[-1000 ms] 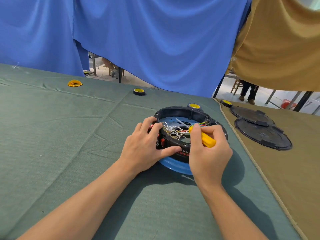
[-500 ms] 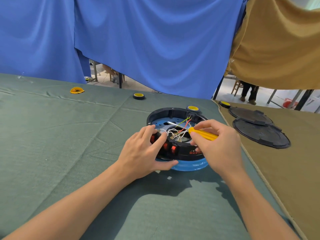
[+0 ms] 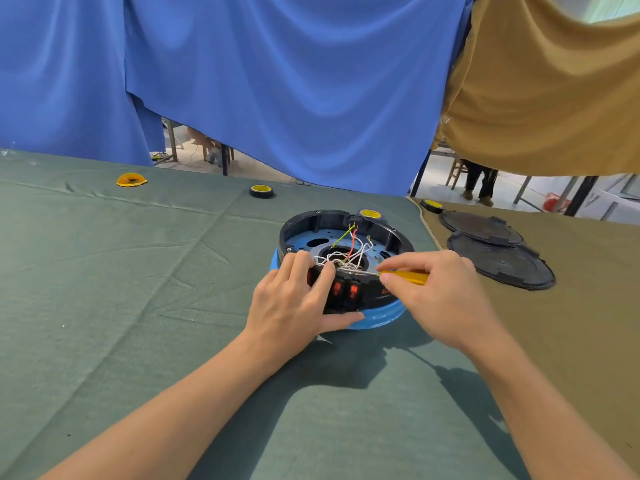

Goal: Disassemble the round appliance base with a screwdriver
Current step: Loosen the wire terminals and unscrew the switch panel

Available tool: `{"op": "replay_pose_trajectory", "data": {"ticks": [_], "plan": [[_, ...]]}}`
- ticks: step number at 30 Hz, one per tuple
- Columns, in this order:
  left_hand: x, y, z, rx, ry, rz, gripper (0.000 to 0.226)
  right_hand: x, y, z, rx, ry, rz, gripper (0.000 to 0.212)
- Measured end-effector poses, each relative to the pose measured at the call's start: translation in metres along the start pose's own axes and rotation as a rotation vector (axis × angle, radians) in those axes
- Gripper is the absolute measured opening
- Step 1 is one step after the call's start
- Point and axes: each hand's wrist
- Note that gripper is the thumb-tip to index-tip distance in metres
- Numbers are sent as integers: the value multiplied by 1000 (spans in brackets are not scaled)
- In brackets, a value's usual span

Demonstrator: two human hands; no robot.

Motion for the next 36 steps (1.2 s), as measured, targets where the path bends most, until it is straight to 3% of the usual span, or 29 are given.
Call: {"op": "replay_pose_trajectory", "data": {"ticks": [11, 23, 26, 34, 36], "plan": [[5, 3, 10, 27, 1, -49, 71, 19, 0, -9, -88, -86, -60, 15], [2, 4, 15, 6, 13, -72, 67, 29, -40, -9, -455, -316, -290, 24], [3, 5, 14, -4, 28, -76, 67, 21, -43, 1, -529, -312, -293, 35], [3, 5, 14, -17, 35, -87, 67, 14, -39, 15, -500, -270, -291, 20], [2, 5, 16, -21, 38, -96, 66, 16, -35, 7, -477, -270, -279, 24]]}}
Point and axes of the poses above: each hand's wrist, its own x-axis towards the middle knuckle, its own z-axis out of the palm, y = z × x, and after that the axes turned 5 degrees about x, right-handed
